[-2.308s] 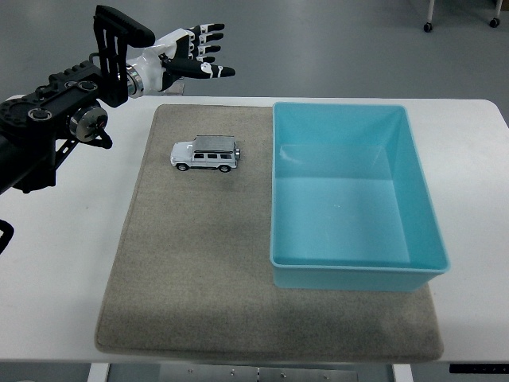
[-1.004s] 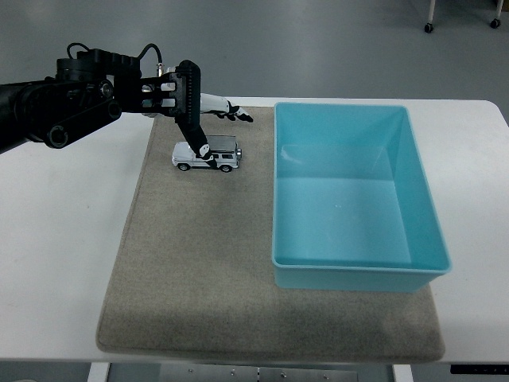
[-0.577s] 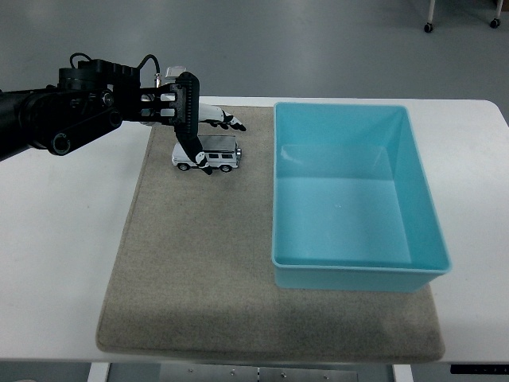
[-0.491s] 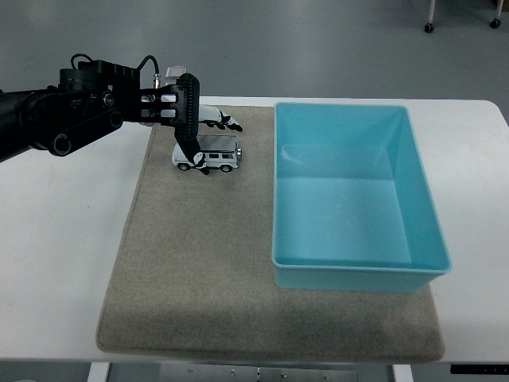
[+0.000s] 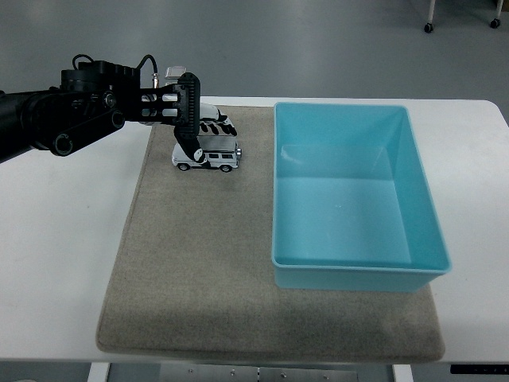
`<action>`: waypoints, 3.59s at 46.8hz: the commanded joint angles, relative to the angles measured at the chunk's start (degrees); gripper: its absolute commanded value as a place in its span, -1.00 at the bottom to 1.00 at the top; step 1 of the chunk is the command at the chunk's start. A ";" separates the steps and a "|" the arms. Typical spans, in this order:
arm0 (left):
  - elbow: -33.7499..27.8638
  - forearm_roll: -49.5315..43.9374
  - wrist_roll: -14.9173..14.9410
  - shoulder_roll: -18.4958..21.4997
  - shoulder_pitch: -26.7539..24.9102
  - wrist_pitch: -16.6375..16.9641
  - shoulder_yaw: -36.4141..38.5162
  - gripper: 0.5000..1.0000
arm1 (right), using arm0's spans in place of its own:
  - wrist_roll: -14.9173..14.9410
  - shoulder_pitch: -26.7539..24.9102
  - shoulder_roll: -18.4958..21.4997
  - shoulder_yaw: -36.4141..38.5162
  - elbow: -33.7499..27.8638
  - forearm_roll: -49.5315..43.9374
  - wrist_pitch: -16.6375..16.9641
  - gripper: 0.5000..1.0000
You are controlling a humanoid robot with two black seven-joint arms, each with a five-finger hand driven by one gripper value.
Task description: Left hand put the white car in the blue box
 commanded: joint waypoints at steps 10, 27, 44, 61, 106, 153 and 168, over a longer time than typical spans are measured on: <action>0.17 0.01 0.13 -0.17 0.00 0.94 0.09 -0.62 | 0.00 0.00 0.00 0.00 0.00 0.00 0.00 0.74; -0.10 0.53 0.13 -0.35 0.00 1.91 0.00 -1.00 | 0.00 0.00 0.00 0.00 0.00 0.00 0.00 0.74; 0.17 -0.52 -0.13 -0.09 -1.23 1.99 -1.23 -1.00 | 0.00 0.00 0.00 0.00 0.00 0.00 -0.08 0.74; 0.26 -0.34 -0.75 0.71 -5.27 1.99 -6.59 -1.00 | 0.00 0.00 0.00 0.00 0.00 0.00 0.00 0.74; -13.80 0.36 -0.57 -4.04 -8.26 2.87 -14.15 -1.00 | 0.00 0.00 0.00 0.00 0.00 0.00 0.00 0.74; -13.54 2.64 -0.57 -10.98 1.84 5.60 -15.20 -1.00 | 0.00 0.00 0.00 0.00 0.00 0.00 -0.08 0.74; -11.79 2.64 -0.57 -11.60 3.86 5.60 -14.85 -1.00 | 0.00 0.00 0.00 0.00 0.00 0.00 0.00 0.74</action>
